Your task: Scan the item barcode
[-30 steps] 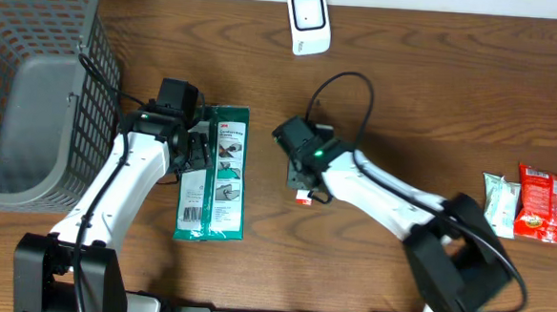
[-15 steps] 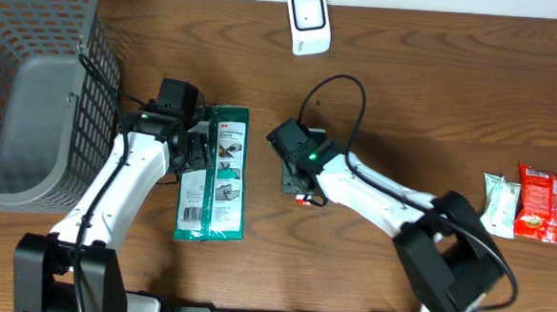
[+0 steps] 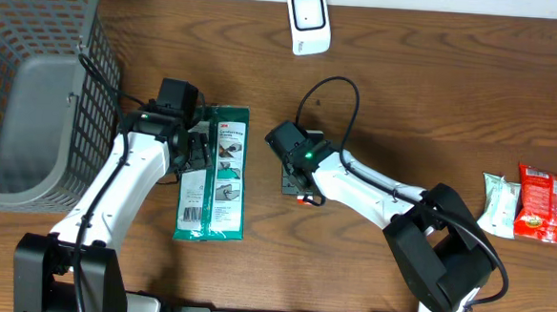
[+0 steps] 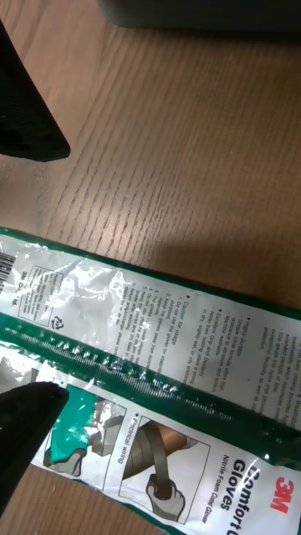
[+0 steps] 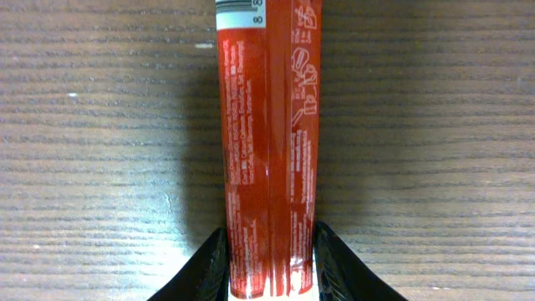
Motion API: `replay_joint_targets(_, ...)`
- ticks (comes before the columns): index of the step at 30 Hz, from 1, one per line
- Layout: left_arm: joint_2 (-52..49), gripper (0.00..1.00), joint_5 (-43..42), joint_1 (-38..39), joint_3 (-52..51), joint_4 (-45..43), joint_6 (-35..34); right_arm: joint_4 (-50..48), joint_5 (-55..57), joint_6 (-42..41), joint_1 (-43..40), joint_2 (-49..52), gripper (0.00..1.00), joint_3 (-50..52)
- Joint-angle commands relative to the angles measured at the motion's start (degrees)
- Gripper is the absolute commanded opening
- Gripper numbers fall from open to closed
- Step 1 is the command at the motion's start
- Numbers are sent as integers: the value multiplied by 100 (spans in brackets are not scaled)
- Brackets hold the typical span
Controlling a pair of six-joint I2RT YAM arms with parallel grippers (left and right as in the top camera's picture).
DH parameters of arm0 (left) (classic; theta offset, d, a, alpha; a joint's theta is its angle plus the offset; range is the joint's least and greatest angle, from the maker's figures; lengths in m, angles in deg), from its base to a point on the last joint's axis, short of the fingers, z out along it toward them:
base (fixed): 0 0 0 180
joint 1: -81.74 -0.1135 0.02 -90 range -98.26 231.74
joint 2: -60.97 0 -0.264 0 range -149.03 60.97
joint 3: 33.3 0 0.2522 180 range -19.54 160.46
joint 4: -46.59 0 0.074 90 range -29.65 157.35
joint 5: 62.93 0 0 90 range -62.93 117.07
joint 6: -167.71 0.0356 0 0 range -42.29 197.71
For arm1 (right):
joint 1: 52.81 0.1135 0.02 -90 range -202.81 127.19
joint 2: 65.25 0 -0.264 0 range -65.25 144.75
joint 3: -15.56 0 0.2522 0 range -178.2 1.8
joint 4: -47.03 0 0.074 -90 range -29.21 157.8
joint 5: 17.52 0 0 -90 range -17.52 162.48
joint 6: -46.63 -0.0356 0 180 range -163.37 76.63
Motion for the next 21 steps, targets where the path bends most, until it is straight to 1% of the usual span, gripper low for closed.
replay_joint_targets(1,42,85,33,-35,85,0,28,42,-7,138,-90,-278,31,68)
replay_joint_targets(3,42,85,33,-35,85,0,28,66,-2,166,-94,-369,35,68)
replay_joint_targets(7,42,85,33,-35,83,0,28,31,-4,203,-90,-400,40,68)
replay_joint_targets(13,42,85,33,-35,85,0,28,116,107,254,-42,-356,40,70)
replay_joint_targets(21,42,85,33,-35,85,0,28,28,153,264,26,-136,36,72)
